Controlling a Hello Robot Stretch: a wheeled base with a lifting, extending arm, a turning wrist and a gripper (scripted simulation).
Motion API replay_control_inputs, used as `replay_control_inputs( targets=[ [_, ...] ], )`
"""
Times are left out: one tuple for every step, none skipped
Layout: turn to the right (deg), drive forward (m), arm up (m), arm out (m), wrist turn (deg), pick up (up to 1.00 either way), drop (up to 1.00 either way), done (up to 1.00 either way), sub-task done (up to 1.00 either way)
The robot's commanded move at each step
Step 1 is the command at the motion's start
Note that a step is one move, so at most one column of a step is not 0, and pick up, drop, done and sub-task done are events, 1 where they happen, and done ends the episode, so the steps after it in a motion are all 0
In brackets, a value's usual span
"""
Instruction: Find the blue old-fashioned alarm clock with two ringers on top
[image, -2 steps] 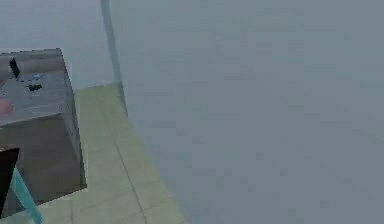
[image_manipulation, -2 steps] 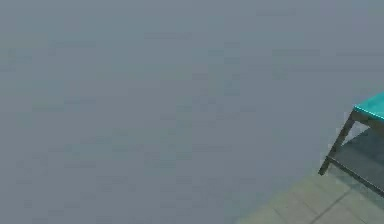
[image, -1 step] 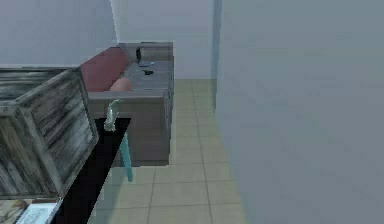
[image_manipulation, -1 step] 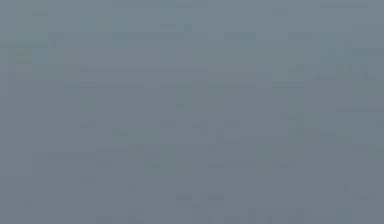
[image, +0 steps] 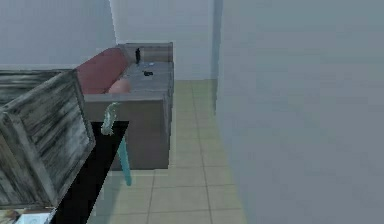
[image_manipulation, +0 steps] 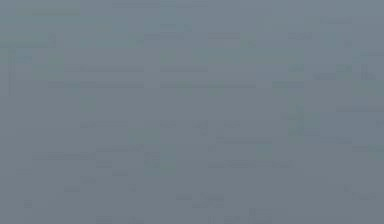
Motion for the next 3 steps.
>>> replay_control_inputs(
  targets=[
    [-3.0,0.00,0.00,0.00,0.0,0.00,0.00,0.00,0.00],
    [0.0,1.00,0.00,0.00,0.0,0.00,0.00,0.00,0.00],
    [3.0,0.00,0.00,0.00,0.0,0.00,0.00,0.00,0.00]
  ],
)
